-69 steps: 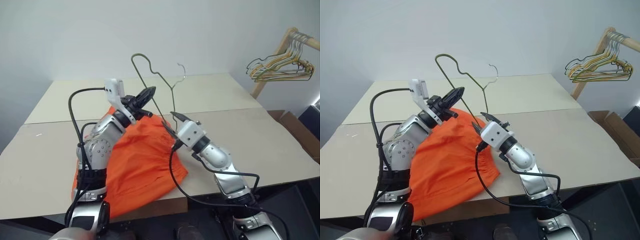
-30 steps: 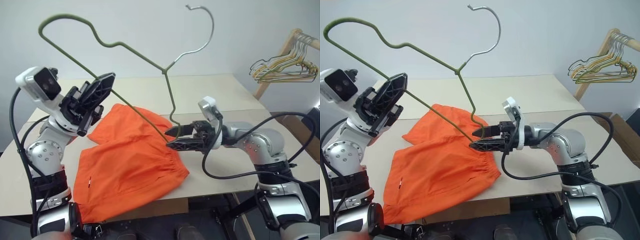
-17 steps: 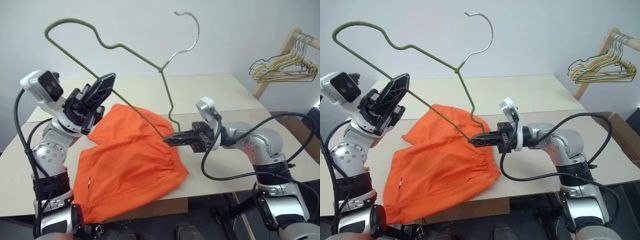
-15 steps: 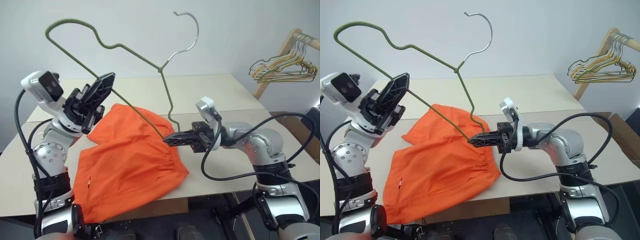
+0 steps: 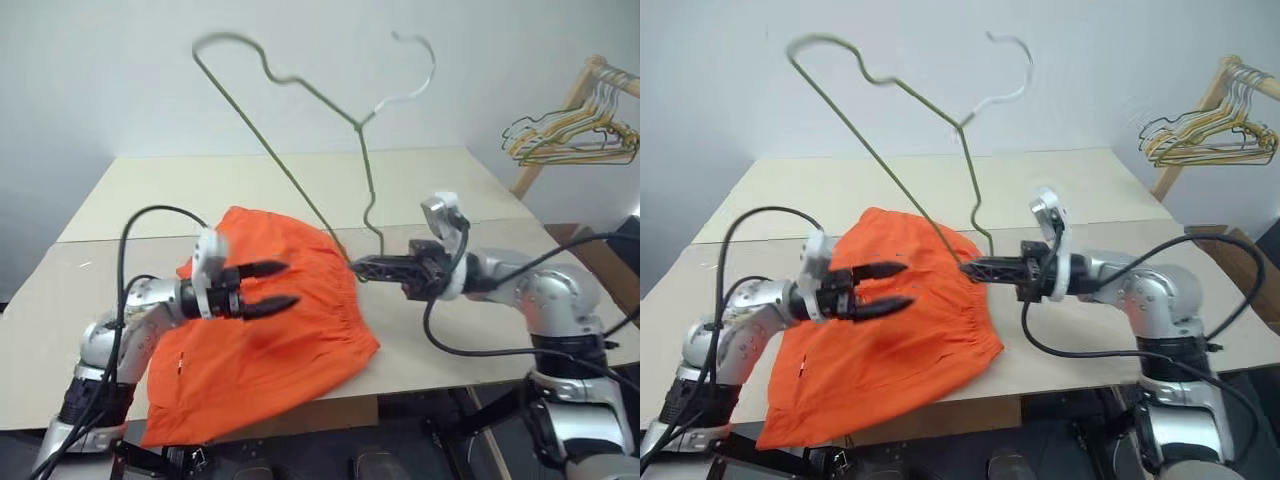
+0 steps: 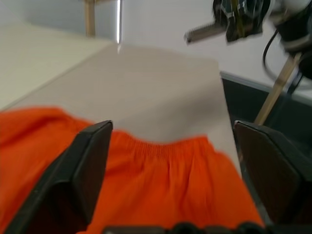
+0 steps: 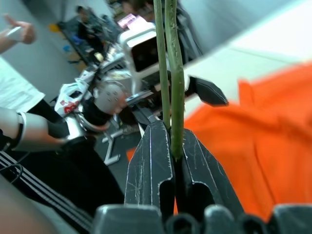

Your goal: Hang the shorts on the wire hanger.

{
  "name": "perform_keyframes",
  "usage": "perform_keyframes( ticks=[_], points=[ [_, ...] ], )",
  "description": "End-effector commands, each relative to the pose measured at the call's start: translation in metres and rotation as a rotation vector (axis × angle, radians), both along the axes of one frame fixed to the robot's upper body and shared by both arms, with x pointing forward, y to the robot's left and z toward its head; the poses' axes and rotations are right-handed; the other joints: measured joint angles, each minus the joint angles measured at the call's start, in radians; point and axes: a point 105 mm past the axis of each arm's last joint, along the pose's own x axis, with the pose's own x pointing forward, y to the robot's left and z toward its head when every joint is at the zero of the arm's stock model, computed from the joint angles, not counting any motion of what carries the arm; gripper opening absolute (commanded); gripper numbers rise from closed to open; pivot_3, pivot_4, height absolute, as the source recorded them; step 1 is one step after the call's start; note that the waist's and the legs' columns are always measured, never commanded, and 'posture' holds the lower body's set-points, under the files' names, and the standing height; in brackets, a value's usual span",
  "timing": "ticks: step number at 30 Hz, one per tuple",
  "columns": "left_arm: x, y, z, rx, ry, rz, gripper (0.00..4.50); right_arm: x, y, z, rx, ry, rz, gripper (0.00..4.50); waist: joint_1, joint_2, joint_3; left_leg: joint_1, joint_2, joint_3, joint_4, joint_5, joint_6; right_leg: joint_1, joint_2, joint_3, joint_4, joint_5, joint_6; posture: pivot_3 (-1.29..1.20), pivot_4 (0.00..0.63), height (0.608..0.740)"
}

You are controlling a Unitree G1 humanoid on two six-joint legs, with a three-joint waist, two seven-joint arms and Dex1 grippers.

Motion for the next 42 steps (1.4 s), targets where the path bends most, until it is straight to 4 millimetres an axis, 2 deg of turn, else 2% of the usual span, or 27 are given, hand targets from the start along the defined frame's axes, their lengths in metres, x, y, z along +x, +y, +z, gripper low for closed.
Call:
perform_keyframes(
  ticks=[1, 5, 8, 11, 14, 19, 23, 34, 42],
  points=[
    [-0.007, 0.002, 0.001, 0.145, -0.122, -0.043, 4.49, -0.013, -0.028, -0.005, -0.048, 0.074, -0.067, 0.0, 0.011, 0.001, 0.001, 0.0, 0.0, 0.0, 0.0, 0.0, 0.0, 0.0, 0.0, 0.0, 0.0, 0.0, 0.0, -0.08, 0.0, 0.74],
    [-0.02, 0.007, -0.009, 0.29, -0.174, -0.117, 4.49, -0.027, -0.066, -0.032, -0.145, 0.265, -0.201, 0.0, 0.017, 0.002, 0.001, 0.001, 0.0, 0.001, 0.0, 0.0, 0.0, 0.001, 0.0, 0.0, 0.0, 0.0, 0.0, -0.09, 0.0, 0.74],
    [-0.023, 0.009, -0.008, 0.334, -0.205, -0.151, 4.49, -0.052, -0.089, -0.055, -0.238, 0.416, -0.203, 0.0, 0.021, 0.004, 0.003, 0.001, 0.0, 0.001, 0.0, 0.0, 0.0, 0.001, 0.0, 0.0, 0.0, 0.0, 0.0, -0.1, 0.0, 0.74],
    [-0.023, 0.009, -0.006, 0.353, -0.234, -0.159, 4.49, -0.069, -0.108, -0.062, -0.212, 0.571, -0.186, 0.0, 0.028, 0.005, 0.003, 0.001, 0.0, 0.002, 0.001, 0.0, 0.0, 0.001, 0.0, 0.0, -0.001, -0.001, 0.0, -0.11, 0.0, 0.74],
    [-0.02, 0.008, -0.006, 0.359, -0.237, -0.163, 4.49, -0.077, -0.133, -0.072, -0.156, 0.704, -0.239, 0.0, 0.026, 0.005, 0.003, 0.002, 0.001, 0.003, 0.001, 0.0, 0.0, 0.001, 0.001, 0.001, -0.001, -0.002, 0.002, -0.11, 0.0, 0.74],
    [-0.022, 0.006, -0.008, 0.369, -0.232, -0.188, 4.49, -0.081, -0.156, -0.098, -0.236, 0.781, -0.305, 0.0, 0.025, 0.005, 0.003, 0.002, 0.001, 0.003, 0.002, 0.0, 0.001, 0.002, 0.001, 0.001, -0.001, -0.003, 0.005, -0.12, 0.0, 0.74],
    [-0.023, 0.005, -0.009, 0.372, -0.232, -0.191, 4.49, -0.078, -0.157, -0.109, -0.273, 0.808, -0.305, 0.0, 0.024, 0.007, 0.004, 0.002, 0.001, 0.003, 0.002, 0.0, 0.0, 0.001, 0.001, 0.001, -0.001, -0.003, 0.004, -0.11, 0.0, 0.74],
    [-0.024, 0.009, -0.014, 0.377, -0.204, -0.159, 4.49, -0.073, -0.141, -0.108, -0.245, 0.801, -0.245, 0.0, 0.031, 0.007, 0.004, 0.001, 0.001, 0.002, 0.003, 0.0, 0.001, 0.001, 0.001, 0.001, -0.001, -0.003, 0.004, -0.1, 0.0, 0.74],
    [-0.025, 0.007, -0.015, 0.372, -0.2, -0.153, 4.49, -0.071, -0.139, -0.116, -0.252, 0.805, -0.257, 0.0, 0.032, 0.007, 0.004, 0.001, 0.001, 0.002, 0.003, 0.0, 0.0, 0.001, 0.001, 0.001, -0.001, -0.002, 0.003, -0.09, 0.0, 0.74]
  ],
)
